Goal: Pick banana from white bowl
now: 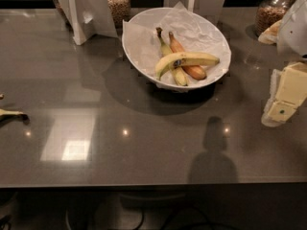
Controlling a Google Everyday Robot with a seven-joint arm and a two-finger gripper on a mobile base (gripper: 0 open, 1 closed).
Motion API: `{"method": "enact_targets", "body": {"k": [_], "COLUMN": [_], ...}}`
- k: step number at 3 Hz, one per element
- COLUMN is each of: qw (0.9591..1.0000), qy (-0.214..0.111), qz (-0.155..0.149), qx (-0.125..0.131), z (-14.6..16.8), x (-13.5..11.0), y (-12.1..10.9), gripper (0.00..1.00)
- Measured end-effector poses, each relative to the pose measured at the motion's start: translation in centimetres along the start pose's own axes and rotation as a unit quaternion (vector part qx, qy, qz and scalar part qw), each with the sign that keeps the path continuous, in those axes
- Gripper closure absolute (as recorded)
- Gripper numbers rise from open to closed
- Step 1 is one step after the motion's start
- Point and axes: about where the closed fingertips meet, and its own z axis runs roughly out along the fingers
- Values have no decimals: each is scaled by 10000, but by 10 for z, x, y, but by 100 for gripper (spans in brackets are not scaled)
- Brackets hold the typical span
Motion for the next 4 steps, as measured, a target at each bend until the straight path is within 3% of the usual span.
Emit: {"method": "enact_targets", "body": {"k": [2,3,4], "qw": [9998,9972,9893], "qy": [-128,-597,-1219], "qz": [-71,-219,-451], "qx": [136,394,661], "z": [-2,0,9], "x": [-8,-32,-69], "y": [-4,-21,-49], "gripper": [0,0,0]}}
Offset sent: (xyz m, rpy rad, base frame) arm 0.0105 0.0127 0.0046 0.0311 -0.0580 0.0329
